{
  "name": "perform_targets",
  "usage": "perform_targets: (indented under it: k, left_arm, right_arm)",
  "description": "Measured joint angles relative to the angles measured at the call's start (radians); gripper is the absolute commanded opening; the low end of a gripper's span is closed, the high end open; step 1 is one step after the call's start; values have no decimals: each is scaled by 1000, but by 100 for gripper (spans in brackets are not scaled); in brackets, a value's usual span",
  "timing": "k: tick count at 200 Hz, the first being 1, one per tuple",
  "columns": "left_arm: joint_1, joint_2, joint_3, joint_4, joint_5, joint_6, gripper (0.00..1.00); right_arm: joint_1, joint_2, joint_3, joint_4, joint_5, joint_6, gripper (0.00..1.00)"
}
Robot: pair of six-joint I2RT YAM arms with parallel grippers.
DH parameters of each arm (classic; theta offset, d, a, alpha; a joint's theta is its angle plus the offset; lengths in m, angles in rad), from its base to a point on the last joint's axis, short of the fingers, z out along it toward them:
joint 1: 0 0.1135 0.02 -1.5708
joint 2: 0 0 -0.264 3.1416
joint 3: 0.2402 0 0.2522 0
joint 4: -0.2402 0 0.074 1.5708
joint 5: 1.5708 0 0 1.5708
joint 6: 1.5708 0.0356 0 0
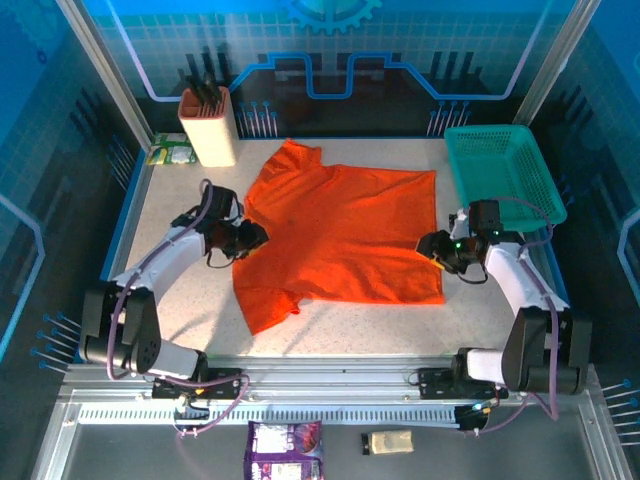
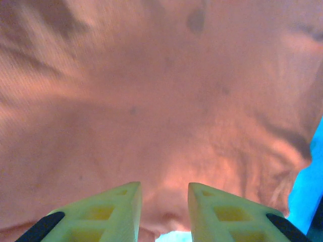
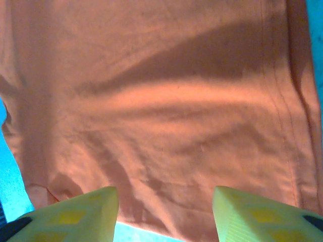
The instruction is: Fold the inside-out t-shirt
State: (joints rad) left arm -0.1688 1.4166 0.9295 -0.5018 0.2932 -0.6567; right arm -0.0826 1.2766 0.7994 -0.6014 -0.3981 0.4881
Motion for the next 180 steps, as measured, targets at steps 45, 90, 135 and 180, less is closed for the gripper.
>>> perform_targets:
  k: [45,90,135,180]
  left_arm:
    - [-148,-37,-92,-64,-36,-46,33]
    - [-280,-80,-197,-72,-61,-136,35]
    - [-369,-88,-304,-61,-77,-227,39]
    - [-373,-98,-344,-61,-80,-243,38]
  right_arm:
    - [21,-24,-129,-27,23,35,69]
    - [22,53,-196,27,60,67,72]
    - [22,51,-194,42,134,146,74]
    - [22,39,-175,15,257,170,74]
